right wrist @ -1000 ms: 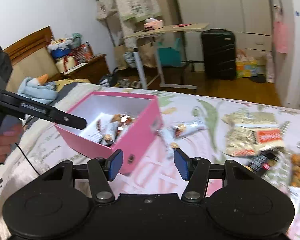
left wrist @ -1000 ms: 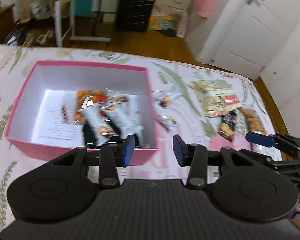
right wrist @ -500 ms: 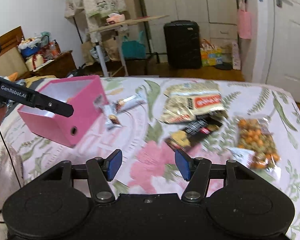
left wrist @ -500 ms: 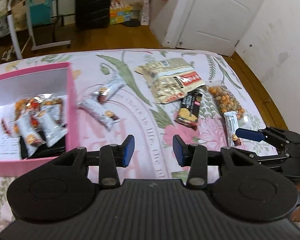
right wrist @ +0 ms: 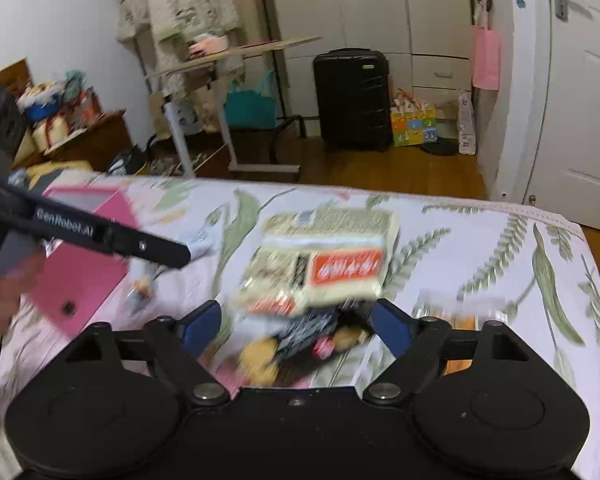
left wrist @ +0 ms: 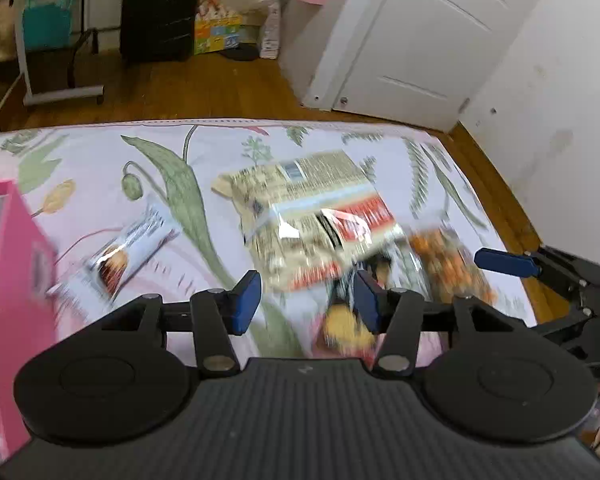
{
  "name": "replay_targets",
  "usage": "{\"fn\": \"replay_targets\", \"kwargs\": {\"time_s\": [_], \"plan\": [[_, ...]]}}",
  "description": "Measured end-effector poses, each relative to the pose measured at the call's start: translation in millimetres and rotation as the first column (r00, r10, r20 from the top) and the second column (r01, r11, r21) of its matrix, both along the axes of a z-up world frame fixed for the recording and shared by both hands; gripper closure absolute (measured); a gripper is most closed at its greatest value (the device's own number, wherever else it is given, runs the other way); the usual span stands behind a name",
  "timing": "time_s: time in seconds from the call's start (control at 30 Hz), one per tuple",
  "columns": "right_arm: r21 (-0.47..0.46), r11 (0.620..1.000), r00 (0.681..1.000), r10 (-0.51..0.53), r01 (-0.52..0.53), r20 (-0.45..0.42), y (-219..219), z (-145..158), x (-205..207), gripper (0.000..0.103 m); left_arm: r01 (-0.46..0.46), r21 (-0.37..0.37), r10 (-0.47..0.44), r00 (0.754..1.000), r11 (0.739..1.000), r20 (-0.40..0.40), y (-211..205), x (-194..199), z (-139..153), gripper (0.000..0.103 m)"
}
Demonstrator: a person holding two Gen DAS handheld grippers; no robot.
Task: Organize snacks
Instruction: 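Grasp the beige biscuit bag with the left gripper while the right gripper grasps it too, then carry the beige bag with both grippers into the pink box and open both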
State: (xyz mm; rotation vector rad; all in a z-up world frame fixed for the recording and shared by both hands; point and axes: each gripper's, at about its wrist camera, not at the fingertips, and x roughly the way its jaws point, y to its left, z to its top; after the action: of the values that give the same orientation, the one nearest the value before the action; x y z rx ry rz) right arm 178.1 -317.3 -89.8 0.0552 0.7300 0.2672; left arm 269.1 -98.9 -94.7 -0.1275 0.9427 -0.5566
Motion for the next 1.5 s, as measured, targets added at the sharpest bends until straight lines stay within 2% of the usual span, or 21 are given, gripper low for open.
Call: {"fn": "replay_targets", "kwargs": {"time_s": [0.07,0.3,0.43,0.53,0.57,0.63,0.7,0.8,0.97,1.07,1.17,1.23,1.5], "plan": [[0.03,0.999,0.999,-0.035,0.036,-0.034,-7.6,-8.4,27.1,0.016,-0.031,-0.011,0.031,0.999,0.999,-0.017,-7.1,24.4,-11.8,0.047],[0.19,0.972,0.986,-0.12,0.141,-0.116,-24.4,-40.2,93.5,0.016,-0.116,0.005,0.116,0.99,0.993,-0.086,-26.1,82.4,-59.9,0.044],[0.209,0.961,0.975,-0.145,0.179,-0.166,-26.1,-57.4,117.3,0.016,-0.13,-0.014,0.127,0.983,0.991,-0.132,-32.4,96.7,-79.1,0.042],[0.205,0.959,0.968,-0.156,0.197,-0.199,-23.8,-68.9,127.2,0.017,-0.141,-0.066,0.128,0.978,0.988,-0.167,-33.3,100.5,-88.0,0.042],[0.215,0.956,0.967,-0.153,0.197,-0.205,-23.2,-70.9,127.6,0.021,-0.137,-0.085,0.12,0.976,0.987,-0.182,-33.6,100.8,-89.5,0.044],[0.239,0.948,0.963,-0.161,0.212,-0.215,-23.1,-71.2,124.7,0.028,-0.109,-0.094,0.089,0.977,0.99,-0.191,-37.5,98.5,-89.7,0.05],[0.206,0.96,0.964,-0.145,0.192,-0.221,-18.8,-65.6,119.2,0.04,-0.076,-0.075,0.062,0.984,0.994,-0.169,-40.0,92.5,-82.6,0.052],[0.186,0.97,0.965,-0.111,0.157,-0.239,-16.9,-56.6,107.6,0.047,-0.029,-0.054,0.022,0.99,0.998,-0.139,-35.4,81.7,-66.7,0.052],[0.253,0.96,0.963,-0.049,0.119,-0.266,-13.3,-43.2,72.3,0.051,0.062,0.013,-0.061,0.997,0.998,-0.043,-25.5,44.8,-35.1,0.052],[0.282,0.954,0.958,-0.014,0.098,-0.285,-4.3,-41.5,45.4,0.056,0.098,0.037,-0.096,0.994,0.994,-0.061,-10.2,18.0,-30.3,0.052],[0.321,0.944,0.954,0.029,0.071,-0.298,8.8,-42.3,15.9,0.058,0.073,0.006,-0.072,0.993,0.997,-0.089,15.5,-11.0,-29.2,0.051],[0.341,0.939,0.951,0.063,0.046,-0.302,20.4,-40.9,-2.1,0.058,0.062,0.011,-0.061,0.994,0.998,-0.09,29.2,-30.3,-27.2,0.051],[0.338,0.938,0.934,0.188,-0.08,-0.303,71.7,-17.0,-44.0,0.06,0.055,0.039,-0.049,0.988,0.998,-0.146,84.5,-82.9,-2.0,0.051]]}}
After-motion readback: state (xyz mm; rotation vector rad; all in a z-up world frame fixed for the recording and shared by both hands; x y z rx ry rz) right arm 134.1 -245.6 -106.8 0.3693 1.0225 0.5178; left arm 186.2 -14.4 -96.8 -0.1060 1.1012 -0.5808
